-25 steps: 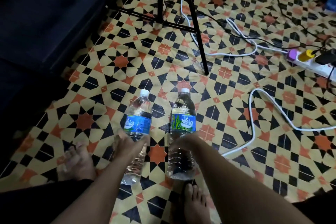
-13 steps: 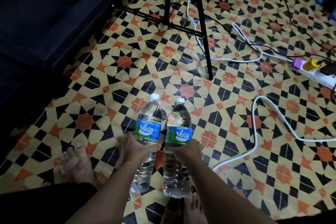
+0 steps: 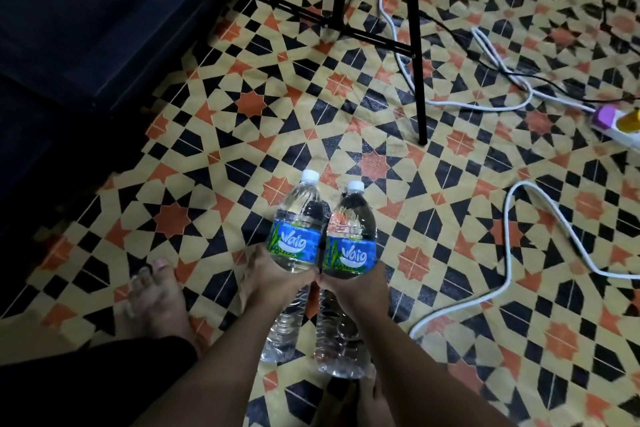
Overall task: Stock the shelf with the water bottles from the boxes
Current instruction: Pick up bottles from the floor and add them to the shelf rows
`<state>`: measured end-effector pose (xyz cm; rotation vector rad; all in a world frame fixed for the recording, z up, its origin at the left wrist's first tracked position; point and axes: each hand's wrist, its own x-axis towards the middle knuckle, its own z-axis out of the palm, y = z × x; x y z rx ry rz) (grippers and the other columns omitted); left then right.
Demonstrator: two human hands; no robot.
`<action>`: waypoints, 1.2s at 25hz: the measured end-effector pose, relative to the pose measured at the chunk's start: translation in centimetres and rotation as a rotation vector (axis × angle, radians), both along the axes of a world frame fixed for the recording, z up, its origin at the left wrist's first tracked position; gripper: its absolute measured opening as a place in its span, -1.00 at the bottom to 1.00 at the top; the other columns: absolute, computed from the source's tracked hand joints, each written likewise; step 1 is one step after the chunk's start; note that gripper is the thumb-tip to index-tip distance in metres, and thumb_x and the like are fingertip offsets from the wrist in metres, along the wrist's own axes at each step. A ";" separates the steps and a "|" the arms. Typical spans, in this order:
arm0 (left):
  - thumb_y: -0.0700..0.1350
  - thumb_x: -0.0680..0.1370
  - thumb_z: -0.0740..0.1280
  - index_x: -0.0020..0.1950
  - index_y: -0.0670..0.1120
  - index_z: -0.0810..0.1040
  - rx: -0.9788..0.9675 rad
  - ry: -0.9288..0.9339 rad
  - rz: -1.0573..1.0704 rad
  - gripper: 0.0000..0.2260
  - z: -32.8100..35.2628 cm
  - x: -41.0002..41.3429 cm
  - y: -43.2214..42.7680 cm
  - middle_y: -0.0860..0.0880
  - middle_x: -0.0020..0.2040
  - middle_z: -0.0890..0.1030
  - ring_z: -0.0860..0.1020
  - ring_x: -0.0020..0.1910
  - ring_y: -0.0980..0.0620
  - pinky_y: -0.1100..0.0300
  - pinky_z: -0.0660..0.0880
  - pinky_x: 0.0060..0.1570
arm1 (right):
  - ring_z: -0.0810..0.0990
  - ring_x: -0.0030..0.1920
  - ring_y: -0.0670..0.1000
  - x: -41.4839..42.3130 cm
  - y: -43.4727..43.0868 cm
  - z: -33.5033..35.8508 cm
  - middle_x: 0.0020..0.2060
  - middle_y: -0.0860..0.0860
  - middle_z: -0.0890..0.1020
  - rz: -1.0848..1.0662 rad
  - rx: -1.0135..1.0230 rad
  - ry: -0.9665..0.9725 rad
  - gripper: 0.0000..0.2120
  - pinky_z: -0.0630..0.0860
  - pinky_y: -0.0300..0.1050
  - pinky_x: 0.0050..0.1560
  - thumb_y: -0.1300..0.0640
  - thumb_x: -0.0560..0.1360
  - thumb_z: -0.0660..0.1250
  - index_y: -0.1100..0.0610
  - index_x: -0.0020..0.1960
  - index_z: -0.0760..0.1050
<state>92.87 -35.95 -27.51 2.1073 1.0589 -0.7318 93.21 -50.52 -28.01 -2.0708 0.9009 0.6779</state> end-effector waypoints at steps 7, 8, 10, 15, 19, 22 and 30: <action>0.20 0.14 0.63 0.53 -0.03 0.21 -0.056 -0.038 0.127 0.06 1.7 -1.5 0.4 -0.15 0.43 0.41 0.48 0.31 -0.20 -0.05 0.53 0.17 | 0.63 -0.08 0.01 -0.4 0.2 1.5 -0.08 -0.03 0.62 0.034 0.005 0.017 -0.14 0.61 -0.02 -0.06 -0.15 -0.05 0.69 0.10 0.12 0.41; 0.19 0.14 0.64 0.54 -0.04 0.21 -0.045 -0.053 0.137 0.08 2.3 -1.9 0.4 -0.16 0.44 0.40 0.46 0.34 -0.21 -0.03 0.52 0.19 | 0.60 -0.08 0.02 -0.3 0.0 2.0 -0.08 -0.01 0.58 0.034 -0.011 0.023 -0.25 0.59 -0.04 -0.09 -0.04 0.07 0.69 0.11 0.09 0.36; 0.18 0.14 0.65 0.51 -0.08 0.24 -0.047 -0.127 0.182 0.06 4.0 -2.4 0.3 -0.18 0.39 0.45 0.48 0.31 -0.20 -0.01 0.53 0.19 | 0.60 -0.13 0.02 -0.3 0.0 3.7 -0.10 0.01 0.57 0.039 0.003 0.002 -0.34 0.60 -0.03 -0.20 0.03 0.17 0.67 0.15 0.06 0.34; 0.08 0.22 0.65 0.22 -0.16 0.45 -0.068 -0.390 0.299 -0.29 13.4 0.2 1.7 -0.09 0.03 0.59 0.56 -0.07 -0.03 0.18 0.49 -0.15 | 0.62 0.06 0.15 2.8 1.6 12.0 0.07 0.12 0.57 0.036 0.125 -0.232 -0.03 0.61 0.04 0.07 0.02 0.19 0.68 0.23 0.41 0.22; 0.10 0.10 0.67 0.14 -0.12 0.54 -0.011 -0.743 0.329 -0.29 24.0 1.5 4.5 -0.08 0.03 0.65 0.61 -0.03 -0.06 0.16 0.54 -0.06 | 0.55 0.23 0.20 5.4 3.8 23.2 0.28 0.18 0.51 0.062 0.229 -0.538 0.12 0.53 0.06 0.23 -0.05 0.12 0.70 0.23 0.48 0.17; 0.15 0.10 0.65 0.11 -0.12 0.54 0.076 -0.965 0.332 -0.31 32.0 0.6 6.7 -0.07 0.01 0.66 0.63 0.03 -0.06 0.18 0.51 -0.03 | 0.62 0.16 0.13 5.3 6.9 31.2 0.20 0.13 0.59 0.128 0.307 -0.759 -0.02 0.57 0.03 0.16 -0.09 0.05 0.69 0.13 0.36 0.37; 0.22 0.03 0.60 0.08 -0.05 0.50 0.281 -1.405 0.433 -0.28 47.0 -8.0 13.0 0.01 -0.02 0.64 0.60 0.01 0.00 0.13 0.53 0.03 | 0.59 0.00 -0.05 -0.2 15.5 46.3 -0.02 -0.10 0.59 0.367 0.456 -1.135 -0.26 0.54 -0.09 0.04 -0.07 0.06 0.65 -0.02 0.13 0.37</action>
